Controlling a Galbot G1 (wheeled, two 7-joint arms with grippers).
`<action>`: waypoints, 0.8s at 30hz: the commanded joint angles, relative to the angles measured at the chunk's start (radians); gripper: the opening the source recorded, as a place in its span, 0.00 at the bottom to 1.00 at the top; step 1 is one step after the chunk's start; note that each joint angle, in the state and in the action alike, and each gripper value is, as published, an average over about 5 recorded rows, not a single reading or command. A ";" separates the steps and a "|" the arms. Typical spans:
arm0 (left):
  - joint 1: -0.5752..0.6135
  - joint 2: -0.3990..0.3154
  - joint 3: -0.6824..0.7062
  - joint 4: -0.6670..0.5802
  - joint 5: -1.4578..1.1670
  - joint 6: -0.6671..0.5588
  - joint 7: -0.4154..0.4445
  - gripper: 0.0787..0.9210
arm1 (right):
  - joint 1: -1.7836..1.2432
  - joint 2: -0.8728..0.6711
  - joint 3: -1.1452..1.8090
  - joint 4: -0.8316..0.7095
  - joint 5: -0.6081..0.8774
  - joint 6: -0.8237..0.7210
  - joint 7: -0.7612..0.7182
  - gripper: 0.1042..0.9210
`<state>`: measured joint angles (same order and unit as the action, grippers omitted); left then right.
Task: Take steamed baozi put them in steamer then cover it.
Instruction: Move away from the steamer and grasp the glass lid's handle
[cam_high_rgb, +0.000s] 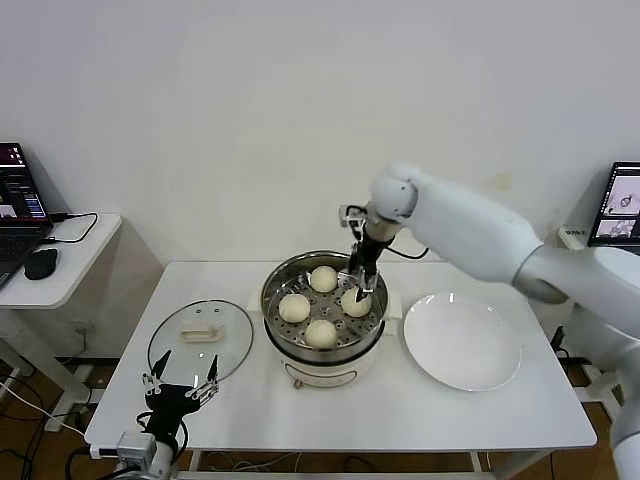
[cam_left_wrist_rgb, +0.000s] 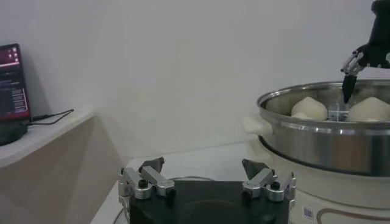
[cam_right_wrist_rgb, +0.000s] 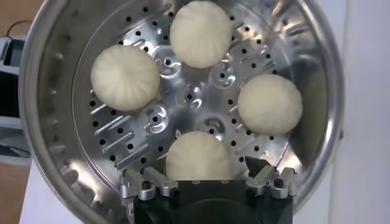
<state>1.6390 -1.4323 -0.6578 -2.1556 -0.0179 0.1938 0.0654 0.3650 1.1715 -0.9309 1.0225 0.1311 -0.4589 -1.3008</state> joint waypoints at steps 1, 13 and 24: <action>-0.008 -0.018 0.011 0.018 -0.010 -0.035 0.004 0.88 | -0.052 -0.285 0.257 0.266 0.230 0.031 0.174 0.88; -0.035 -0.024 0.026 0.058 -0.080 -0.024 -0.073 0.88 | -0.654 -0.540 0.883 0.589 0.480 0.227 0.967 0.88; -0.071 -0.020 0.023 0.095 -0.056 -0.043 -0.040 0.88 | -1.278 -0.330 1.426 0.666 0.475 0.416 1.192 0.88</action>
<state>1.5847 -1.4535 -0.6376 -2.0856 -0.0786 0.1568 0.0203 -0.3325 0.7729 -0.0480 1.5393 0.5294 -0.2082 -0.4482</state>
